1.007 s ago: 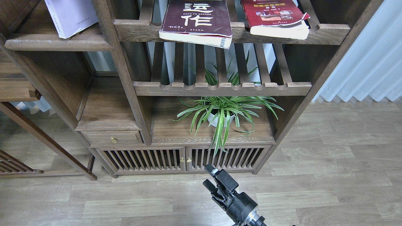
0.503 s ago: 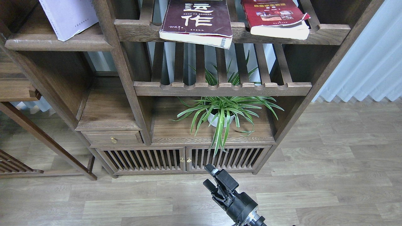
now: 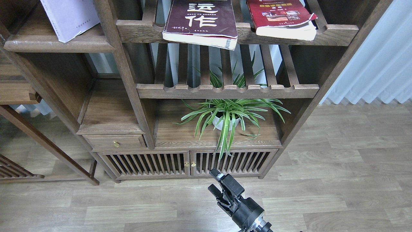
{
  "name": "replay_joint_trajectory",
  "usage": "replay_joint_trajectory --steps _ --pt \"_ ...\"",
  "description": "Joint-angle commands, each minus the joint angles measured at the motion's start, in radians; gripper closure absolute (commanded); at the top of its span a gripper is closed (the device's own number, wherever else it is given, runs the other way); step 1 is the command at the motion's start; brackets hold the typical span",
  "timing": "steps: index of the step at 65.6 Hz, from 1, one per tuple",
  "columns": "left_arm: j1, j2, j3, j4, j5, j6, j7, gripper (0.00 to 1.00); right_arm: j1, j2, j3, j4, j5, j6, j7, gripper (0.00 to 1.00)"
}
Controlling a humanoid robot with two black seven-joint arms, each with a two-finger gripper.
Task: Organize books on shelf
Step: 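Push the white book upright onto the side shelf with the left gripper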
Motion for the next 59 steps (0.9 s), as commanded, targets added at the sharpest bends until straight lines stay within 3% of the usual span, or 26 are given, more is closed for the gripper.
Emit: replay_joint_trajectory --steps 1,14,19,44,59 --pt "0.046 0.045 0.002 -0.071 -0.027 0.000 0.003 0.89 0.000 0.000 0.000 0.000 -0.001 0.000 0.001 0.00" --pt "0.137 0.128 0.002 -0.190 -0.098 0.000 0.003 0.88 -0.001 0.000 0.000 0.000 -0.001 0.000 0.007 0.00" --pt "0.244 0.200 -0.010 -0.334 -0.146 0.000 0.003 0.87 -0.001 0.000 -0.008 0.001 0.001 0.000 0.008 0.00" --pt "0.588 0.334 -0.214 -0.595 -0.175 0.000 -0.005 0.81 -0.001 0.000 -0.014 0.000 0.001 0.000 0.008 0.00" --pt "0.792 0.323 -0.257 -0.675 -0.238 0.000 -0.012 0.57 -0.001 0.000 -0.009 -0.003 0.001 0.000 0.010 0.00"
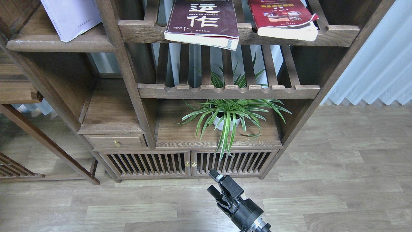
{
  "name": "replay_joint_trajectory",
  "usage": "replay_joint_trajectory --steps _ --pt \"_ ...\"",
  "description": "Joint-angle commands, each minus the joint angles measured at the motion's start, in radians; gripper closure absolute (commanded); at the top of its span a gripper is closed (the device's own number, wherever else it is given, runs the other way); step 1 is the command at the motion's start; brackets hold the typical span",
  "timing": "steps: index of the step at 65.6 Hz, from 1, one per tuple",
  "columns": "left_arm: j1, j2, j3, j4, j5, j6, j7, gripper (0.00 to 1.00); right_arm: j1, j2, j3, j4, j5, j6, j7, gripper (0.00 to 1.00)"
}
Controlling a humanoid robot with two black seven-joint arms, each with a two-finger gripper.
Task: Organize books on shelf
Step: 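Push the white book upright onto the side shelf with the left gripper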
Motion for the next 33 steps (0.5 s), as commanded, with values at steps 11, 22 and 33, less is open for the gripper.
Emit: replay_joint_trajectory --steps 11,22,33 --pt "0.195 -0.073 -0.051 -0.026 -0.020 0.000 -0.007 0.28 0.001 0.000 0.008 -0.003 0.000 0.000 0.000 0.00" --pt "0.273 -0.116 -0.067 -0.027 -0.030 0.000 -0.007 0.07 -0.001 0.000 -0.002 0.000 -0.006 0.000 0.000 0.00" --pt "0.333 -0.176 -0.068 -0.026 -0.029 0.000 -0.007 0.01 0.002 0.000 -0.009 0.002 -0.050 0.000 0.000 0.00"
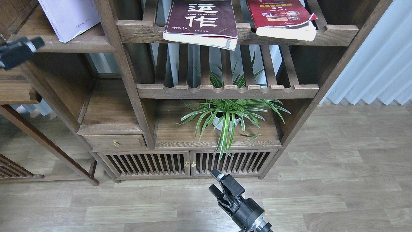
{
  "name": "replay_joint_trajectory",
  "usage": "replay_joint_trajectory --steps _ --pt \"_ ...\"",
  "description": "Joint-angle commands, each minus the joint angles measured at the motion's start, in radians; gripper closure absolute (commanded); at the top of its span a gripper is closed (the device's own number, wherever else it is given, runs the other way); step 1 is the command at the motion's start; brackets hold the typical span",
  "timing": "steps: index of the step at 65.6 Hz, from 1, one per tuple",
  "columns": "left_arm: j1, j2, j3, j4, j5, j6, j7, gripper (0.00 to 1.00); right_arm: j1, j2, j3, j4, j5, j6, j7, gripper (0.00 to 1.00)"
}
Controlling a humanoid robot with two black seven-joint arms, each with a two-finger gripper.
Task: Organize books on shelf
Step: 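Push the white book upright onto the side shelf with the left gripper, then reach the right gripper up and tip the red book off the top shelf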
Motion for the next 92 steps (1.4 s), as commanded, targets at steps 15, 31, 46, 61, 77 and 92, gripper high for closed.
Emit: replay_joint_trajectory --steps 15,31,46,61,77,92 --pt "0.166 -0.141 -0.064 -0.004 0.001 0.000 0.007 0.01 0.026 0.000 0.033 0.131 -0.054 0.000 0.000 0.04" --pt "0.298 -0.175 -0.127 -0.004 0.001 0.000 0.007 0.01 0.098 0.000 0.111 0.236 -0.095 0.000 0.000 0.03" --pt "0.318 -0.178 -0.150 0.007 0.001 0.000 0.007 0.01 0.178 0.000 0.231 0.260 -0.103 0.000 0.006 0.03" --pt "0.320 -0.177 -0.153 0.001 0.001 0.000 0.007 0.01 0.280 0.000 0.343 0.260 -0.105 0.000 0.012 0.02" --pt "0.320 -0.175 -0.170 0.010 0.002 0.000 0.008 0.01 0.368 -0.040 0.424 0.257 -0.105 -0.140 0.028 0.02" --pt "0.320 -0.175 -0.172 0.018 0.002 0.000 0.008 0.01 0.443 -0.063 0.463 0.250 -0.105 -0.240 0.044 0.01"
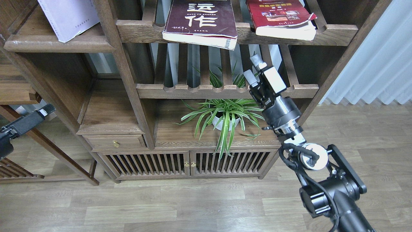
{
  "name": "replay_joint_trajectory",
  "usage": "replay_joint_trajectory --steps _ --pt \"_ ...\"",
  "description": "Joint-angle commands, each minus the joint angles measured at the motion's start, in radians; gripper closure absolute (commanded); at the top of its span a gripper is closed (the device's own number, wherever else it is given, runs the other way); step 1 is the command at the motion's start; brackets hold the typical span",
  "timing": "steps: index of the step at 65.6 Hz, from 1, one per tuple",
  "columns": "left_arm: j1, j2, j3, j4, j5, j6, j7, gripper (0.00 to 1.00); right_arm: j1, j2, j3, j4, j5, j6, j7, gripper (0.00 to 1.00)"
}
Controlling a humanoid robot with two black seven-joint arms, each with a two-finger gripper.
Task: Organize books on shelf
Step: 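Reach the right gripper up and tip the red book off the top shelf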
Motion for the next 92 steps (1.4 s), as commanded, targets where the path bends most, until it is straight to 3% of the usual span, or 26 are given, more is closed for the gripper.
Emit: replay_joint_trajectory --steps 1,29,44,54,66,73,79,80,84,88,92 --pt "0.000 0.000 -0.001 0.005 -0.001 0.000 0.000 0.01 0.036 -0.014 0.020 -0.005 0.000 -0.059 0.004 0.01" --pt "0.000 0.008 -0.046 0.009 -0.001 0.000 0.005 0.01 0.105 -0.061 0.089 -0.034 0.002 -0.113 0.027 0.02" --pt "0.000 0.009 -0.051 0.009 -0.001 0.000 0.005 0.01 0.162 -0.085 0.106 -0.042 0.008 -0.238 0.068 0.04" --pt "0.000 0.009 -0.084 0.012 0.000 0.000 0.005 0.01 0.179 -0.084 0.103 -0.042 0.008 -0.321 0.068 0.07" --pt "0.000 0.009 -0.106 0.025 -0.001 0.000 0.005 0.01 0.187 -0.082 0.103 -0.042 0.009 -0.350 0.070 0.16" --pt "0.000 0.009 -0.107 0.023 -0.001 0.000 0.005 0.01 0.188 -0.080 0.105 -0.042 0.020 -0.352 0.070 0.26" --pt "0.000 0.009 -0.115 0.022 -0.001 0.000 0.005 0.01 0.185 -0.080 0.106 -0.039 0.075 -0.349 0.071 0.45" --pt "0.000 0.011 -0.126 0.023 -0.001 0.000 0.005 0.01 0.181 -0.080 0.109 -0.034 0.125 -0.334 0.080 0.67" --pt "0.000 0.011 -0.132 0.023 -0.001 0.000 0.005 0.01 0.179 -0.080 0.111 -0.033 0.155 -0.306 0.096 0.85" --pt "0.000 0.011 -0.135 0.025 -0.001 0.000 0.005 0.01 0.178 -0.080 0.111 -0.033 0.157 -0.272 0.100 0.95" --pt "0.000 0.011 -0.140 0.023 -0.001 0.000 0.005 0.01 0.176 -0.082 0.100 -0.034 0.157 -0.254 0.099 0.95"
